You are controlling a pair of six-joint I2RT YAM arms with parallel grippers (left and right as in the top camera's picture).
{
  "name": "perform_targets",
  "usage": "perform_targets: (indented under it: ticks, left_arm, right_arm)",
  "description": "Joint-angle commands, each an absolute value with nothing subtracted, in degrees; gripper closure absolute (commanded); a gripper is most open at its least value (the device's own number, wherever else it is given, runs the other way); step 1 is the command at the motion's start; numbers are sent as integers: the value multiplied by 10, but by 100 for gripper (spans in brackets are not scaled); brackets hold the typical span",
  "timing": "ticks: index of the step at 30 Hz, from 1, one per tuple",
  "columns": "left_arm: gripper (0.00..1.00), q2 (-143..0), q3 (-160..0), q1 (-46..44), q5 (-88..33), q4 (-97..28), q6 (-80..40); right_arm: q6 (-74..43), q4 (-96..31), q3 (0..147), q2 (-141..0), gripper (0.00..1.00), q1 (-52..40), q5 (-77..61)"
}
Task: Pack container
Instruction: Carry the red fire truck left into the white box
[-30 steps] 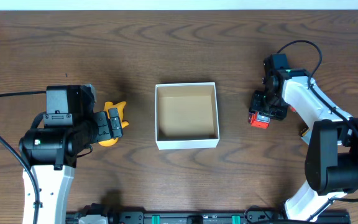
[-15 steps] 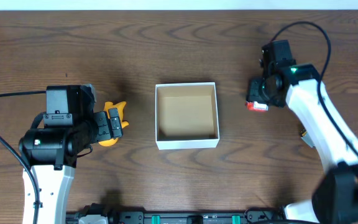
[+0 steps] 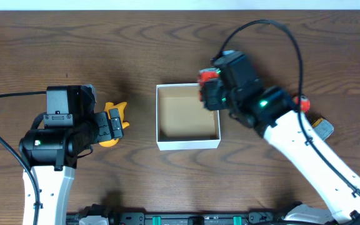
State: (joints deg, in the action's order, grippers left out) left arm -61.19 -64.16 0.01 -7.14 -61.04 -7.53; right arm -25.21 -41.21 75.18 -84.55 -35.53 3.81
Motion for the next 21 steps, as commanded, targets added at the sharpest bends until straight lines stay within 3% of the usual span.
perform_targets:
  ticks: [1,10,21]
  left_arm:
    - [2,-611,-650,4,-71,-610,-78]
    - [2,-611,-650,4,-71,-610,-78]
    - [2,-611,-650,4,-71,-610,-78]
  right_arm:
    - [-307,-400,761,-862,99,-393,100]
    - [-439,-411,761,-957,99,-420,126]
    - [-453,-412,761,-1035,99,-404,98]
